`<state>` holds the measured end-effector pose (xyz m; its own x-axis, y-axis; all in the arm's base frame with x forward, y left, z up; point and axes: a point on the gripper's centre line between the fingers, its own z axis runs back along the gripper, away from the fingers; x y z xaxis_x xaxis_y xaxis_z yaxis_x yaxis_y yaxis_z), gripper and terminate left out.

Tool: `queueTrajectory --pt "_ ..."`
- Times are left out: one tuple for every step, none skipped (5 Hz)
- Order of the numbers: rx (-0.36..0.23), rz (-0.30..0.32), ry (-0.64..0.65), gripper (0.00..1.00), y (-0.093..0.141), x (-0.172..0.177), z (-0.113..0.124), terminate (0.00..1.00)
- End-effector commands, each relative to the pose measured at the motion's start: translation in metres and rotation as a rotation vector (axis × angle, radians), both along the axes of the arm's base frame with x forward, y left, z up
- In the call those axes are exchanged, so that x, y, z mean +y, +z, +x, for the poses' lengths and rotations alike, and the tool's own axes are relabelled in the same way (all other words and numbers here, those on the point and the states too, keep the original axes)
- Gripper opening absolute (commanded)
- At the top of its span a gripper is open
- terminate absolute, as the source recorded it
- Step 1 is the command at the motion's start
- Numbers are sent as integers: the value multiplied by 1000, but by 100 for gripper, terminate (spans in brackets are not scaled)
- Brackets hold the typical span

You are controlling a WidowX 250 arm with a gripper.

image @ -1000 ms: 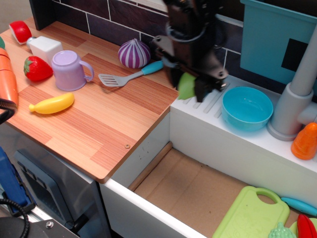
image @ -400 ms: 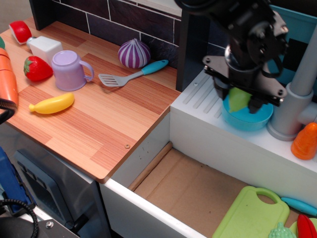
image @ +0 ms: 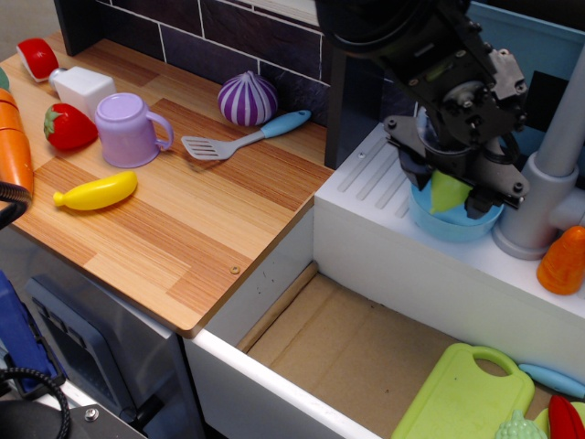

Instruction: Put pear in bowl

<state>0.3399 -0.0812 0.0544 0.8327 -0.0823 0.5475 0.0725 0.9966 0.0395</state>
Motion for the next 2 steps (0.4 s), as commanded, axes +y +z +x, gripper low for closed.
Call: queueTrajectory --pt "-24 -7 1 100 7 0 4 0" --pt "-24 -7 1 100 7 0 4 100"
